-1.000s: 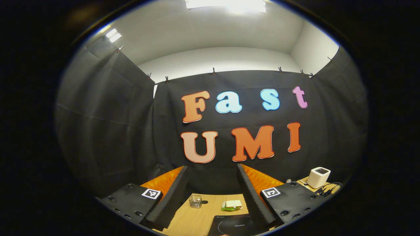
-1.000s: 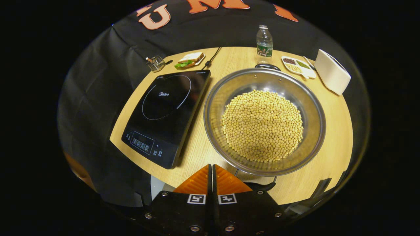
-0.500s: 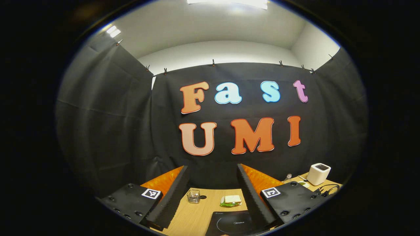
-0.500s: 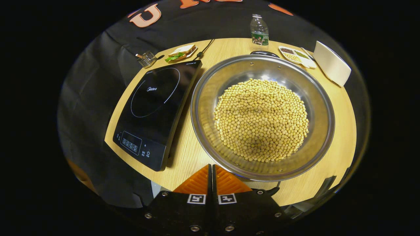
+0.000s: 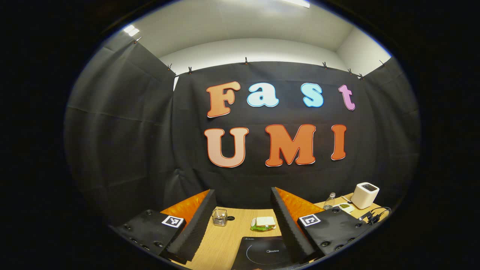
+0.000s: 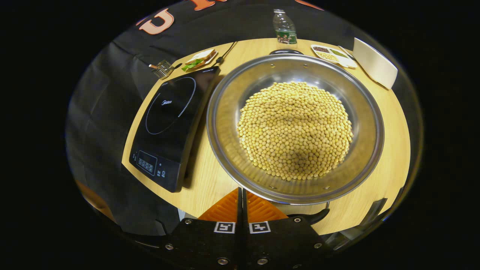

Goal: First push the handle of the pot to place it horizontally, then grasp the pot with both hands and set it on the induction cooktop.

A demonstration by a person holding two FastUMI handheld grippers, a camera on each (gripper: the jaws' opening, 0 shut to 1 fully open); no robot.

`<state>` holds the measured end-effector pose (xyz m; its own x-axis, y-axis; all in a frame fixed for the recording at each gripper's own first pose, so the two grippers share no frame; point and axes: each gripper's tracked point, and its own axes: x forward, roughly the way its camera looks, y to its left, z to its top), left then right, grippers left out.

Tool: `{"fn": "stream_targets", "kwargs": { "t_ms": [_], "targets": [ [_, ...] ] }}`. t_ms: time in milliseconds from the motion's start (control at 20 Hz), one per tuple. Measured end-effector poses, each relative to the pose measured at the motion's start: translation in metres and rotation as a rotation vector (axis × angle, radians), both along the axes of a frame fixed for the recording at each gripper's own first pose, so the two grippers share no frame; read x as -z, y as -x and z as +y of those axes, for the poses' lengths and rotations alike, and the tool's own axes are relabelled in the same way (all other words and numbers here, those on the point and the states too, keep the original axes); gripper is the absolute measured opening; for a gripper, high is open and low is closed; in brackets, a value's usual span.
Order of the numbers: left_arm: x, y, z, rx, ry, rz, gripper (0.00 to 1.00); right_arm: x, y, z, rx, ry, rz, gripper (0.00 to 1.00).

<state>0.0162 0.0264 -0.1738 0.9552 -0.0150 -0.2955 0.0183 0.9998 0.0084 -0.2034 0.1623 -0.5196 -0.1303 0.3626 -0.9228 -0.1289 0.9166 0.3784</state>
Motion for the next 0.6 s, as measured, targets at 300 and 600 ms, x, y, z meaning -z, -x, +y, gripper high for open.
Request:
{"fn": "stream_targets", "kwargs": {
  "t_ms": [300,600],
  "targets": [
    [0.008,-0.01,-0.007,0.015,0.026,0.012,0.98,0.012,-0.009,-0.038,0.049,0.072,0.006,0.0],
    [0.023,-0.02,-0.014,0.028,0.045,0.04,0.94,0.025,-0.02,-0.069,0.096,0.125,0.013,0.0]
  ]
}}
